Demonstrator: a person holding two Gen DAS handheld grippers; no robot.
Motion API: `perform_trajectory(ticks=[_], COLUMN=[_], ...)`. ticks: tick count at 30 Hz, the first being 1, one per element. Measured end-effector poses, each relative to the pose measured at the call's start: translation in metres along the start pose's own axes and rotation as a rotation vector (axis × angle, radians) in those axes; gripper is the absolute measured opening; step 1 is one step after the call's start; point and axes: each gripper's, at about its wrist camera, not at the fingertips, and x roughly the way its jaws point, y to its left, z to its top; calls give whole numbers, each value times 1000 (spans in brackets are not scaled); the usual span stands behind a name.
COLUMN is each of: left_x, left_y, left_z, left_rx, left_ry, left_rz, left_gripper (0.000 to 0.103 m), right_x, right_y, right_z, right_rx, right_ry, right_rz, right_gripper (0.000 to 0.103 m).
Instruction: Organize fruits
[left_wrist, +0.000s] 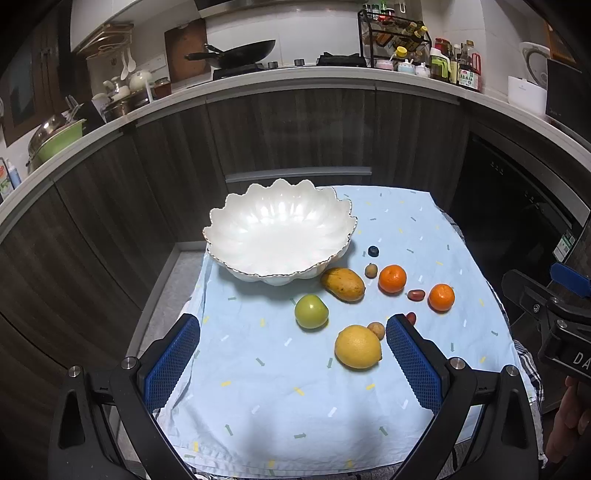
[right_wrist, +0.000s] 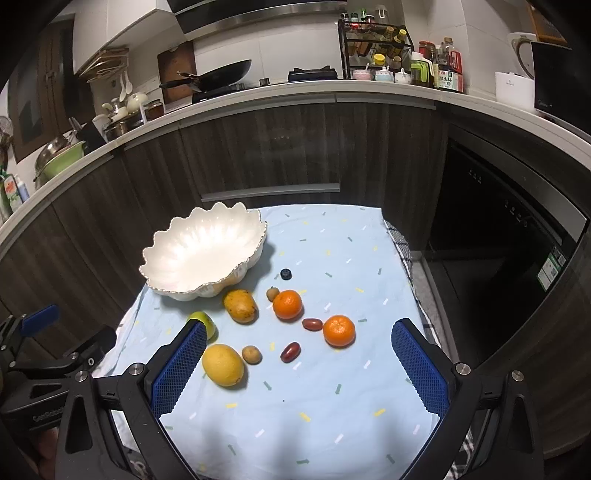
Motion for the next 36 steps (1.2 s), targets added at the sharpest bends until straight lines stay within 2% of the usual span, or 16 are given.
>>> perform_trajectory(ticks=[36], left_x=[-2], left_y=[0], left_z=[-2], left_rx=[3], left_ry=[-6], left_rz=[6], left_gripper=[103], right_x=[0], right_y=[-3], right_z=[0], right_rx=[3], right_ry=[2], right_rz=[1], right_gripper=[101])
